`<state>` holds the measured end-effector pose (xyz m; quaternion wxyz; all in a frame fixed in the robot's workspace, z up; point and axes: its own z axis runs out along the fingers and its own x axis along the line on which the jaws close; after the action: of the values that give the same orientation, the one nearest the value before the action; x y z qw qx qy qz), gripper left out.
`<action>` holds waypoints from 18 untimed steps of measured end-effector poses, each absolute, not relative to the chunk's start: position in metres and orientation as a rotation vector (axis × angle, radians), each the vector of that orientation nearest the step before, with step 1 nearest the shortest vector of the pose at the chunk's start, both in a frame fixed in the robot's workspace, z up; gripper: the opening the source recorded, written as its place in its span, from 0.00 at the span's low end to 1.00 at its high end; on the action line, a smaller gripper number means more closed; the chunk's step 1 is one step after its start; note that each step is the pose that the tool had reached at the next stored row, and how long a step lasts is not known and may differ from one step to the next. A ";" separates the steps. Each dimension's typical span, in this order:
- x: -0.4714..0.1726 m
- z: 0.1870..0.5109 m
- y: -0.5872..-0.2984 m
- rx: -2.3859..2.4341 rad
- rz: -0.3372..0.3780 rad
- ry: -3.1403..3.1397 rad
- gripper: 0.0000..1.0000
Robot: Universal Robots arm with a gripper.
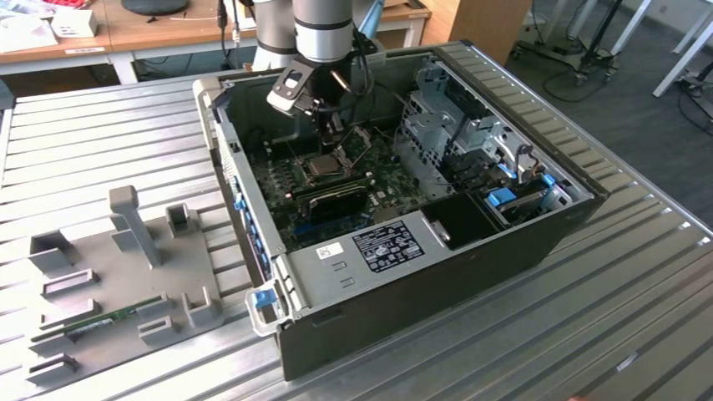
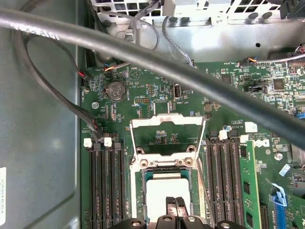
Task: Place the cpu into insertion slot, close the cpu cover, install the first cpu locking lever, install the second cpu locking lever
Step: 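Place the cpu into insertion slot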
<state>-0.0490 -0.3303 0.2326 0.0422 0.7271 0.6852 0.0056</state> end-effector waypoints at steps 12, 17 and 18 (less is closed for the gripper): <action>-0.049 0.234 -0.330 2.225 0.017 2.097 0.11; -0.049 0.234 -0.330 2.212 0.018 2.110 0.11; -0.049 0.234 -0.330 2.208 0.018 2.114 0.11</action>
<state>-0.0490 -0.3303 0.2345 0.0421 0.7217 0.6909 0.0058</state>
